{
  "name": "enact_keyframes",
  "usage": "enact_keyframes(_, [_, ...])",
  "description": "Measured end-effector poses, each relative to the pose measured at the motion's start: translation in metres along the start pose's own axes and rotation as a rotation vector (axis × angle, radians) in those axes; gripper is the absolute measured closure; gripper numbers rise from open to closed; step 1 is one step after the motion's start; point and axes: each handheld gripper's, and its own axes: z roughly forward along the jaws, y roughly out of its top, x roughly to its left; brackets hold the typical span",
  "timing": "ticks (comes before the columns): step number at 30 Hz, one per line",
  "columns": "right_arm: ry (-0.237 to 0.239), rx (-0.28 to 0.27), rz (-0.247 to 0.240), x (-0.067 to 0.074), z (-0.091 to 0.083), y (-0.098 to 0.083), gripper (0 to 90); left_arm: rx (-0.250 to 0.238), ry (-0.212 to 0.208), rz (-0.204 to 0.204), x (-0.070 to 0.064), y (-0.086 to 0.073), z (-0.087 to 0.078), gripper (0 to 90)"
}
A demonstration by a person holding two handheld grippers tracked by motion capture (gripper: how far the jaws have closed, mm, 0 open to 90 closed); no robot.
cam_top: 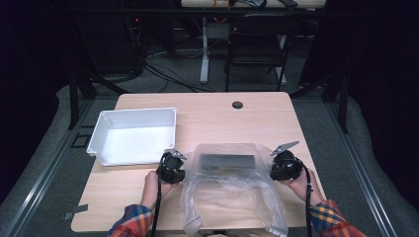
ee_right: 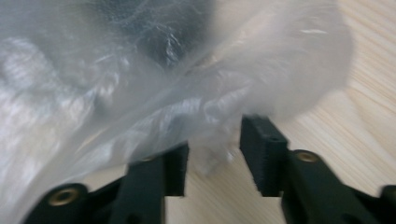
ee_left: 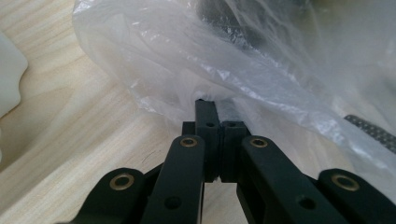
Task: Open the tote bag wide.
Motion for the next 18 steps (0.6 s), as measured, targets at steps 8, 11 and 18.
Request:
enact_keyframes(8, [-0.027, -0.111, 0.015, -0.008, -0.044, -0.006, 37.5, -0.005, 0.009, 0.001, 0.0, 0.001, -0.001, 89.8])
enact_keyframes(11, [0.02, -0.185, 0.014, -0.002, -0.059, -0.004, 29.8, -0.005, 0.011, -0.001, 0.0, 0.001, -0.001, 89.8])
enact_keyframes(18, [0.174, -0.162, -0.063, 0.026, -0.048, 0.006, 19.7, -0.006, 0.017, 0.003, 0.0, 0.002, -0.002, 89.8])
